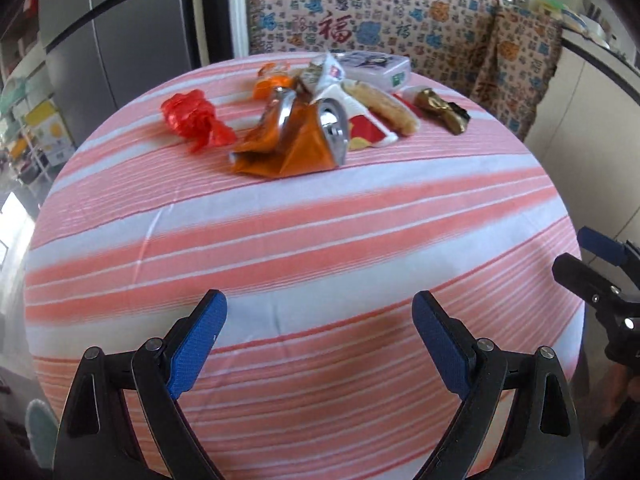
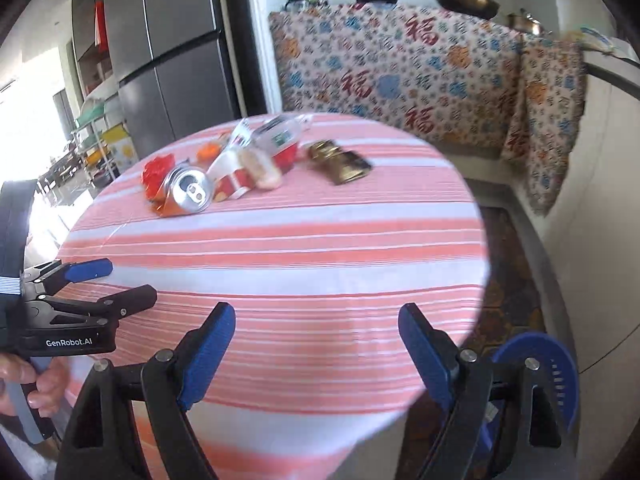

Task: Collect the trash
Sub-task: 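Move both tools back over the table toward the remaining trash, then grasp the red plastic bag with the left tool while the right tool grasps the gold wrapper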

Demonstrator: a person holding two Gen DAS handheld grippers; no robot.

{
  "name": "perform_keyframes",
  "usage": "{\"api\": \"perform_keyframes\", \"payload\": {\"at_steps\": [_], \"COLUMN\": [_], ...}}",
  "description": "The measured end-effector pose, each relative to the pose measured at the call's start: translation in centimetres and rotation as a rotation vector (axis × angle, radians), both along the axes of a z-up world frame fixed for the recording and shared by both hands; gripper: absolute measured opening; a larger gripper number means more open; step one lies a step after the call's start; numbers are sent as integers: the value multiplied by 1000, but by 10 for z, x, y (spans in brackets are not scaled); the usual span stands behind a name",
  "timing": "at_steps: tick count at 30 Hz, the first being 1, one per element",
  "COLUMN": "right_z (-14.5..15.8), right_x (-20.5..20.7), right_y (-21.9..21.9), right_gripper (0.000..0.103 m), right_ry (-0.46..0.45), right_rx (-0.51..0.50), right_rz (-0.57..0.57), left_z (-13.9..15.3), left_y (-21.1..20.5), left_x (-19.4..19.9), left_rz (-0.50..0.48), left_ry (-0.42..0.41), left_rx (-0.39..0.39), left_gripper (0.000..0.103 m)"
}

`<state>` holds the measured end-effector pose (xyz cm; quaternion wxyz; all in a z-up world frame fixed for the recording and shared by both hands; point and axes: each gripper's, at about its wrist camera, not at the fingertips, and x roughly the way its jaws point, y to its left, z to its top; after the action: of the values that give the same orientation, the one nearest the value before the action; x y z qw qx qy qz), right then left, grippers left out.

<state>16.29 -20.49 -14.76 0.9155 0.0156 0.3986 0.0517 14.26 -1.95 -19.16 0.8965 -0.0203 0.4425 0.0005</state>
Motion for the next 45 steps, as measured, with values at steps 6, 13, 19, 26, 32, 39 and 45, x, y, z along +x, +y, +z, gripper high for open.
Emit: {"api": "perform_keyframes", "payload": {"at_steps": [6,13,19,26,32,39,45], "right_z": [-10,-29,-29,-29,-31,-32,-32], "right_x": [17,35,35,39,44,40,40], "right_y": [28,36,43,44,43,44,45], "right_gripper": [86,86,87,90,92,92,92], "right_ry": [58,114,97,89,81,56,52], "right_rx": [-31,-44,-92,-97,-95,-95,-95], "right_rz": [10,2,3,8,24,16,18], "left_z": [-2,-3,26,50,31,11,41], "left_y": [26,29,66,133,136,136,130], "left_x": [8,12,20,86,152,165,134], "left_rz": [31,19,93,261,300,278,182], "left_ry": [8,33,-22,-30,42,74,44], "left_rx": [16,44,-42,-175,-179,-230,-157], "left_gripper": [99,102,102,101,100,46,45]}}
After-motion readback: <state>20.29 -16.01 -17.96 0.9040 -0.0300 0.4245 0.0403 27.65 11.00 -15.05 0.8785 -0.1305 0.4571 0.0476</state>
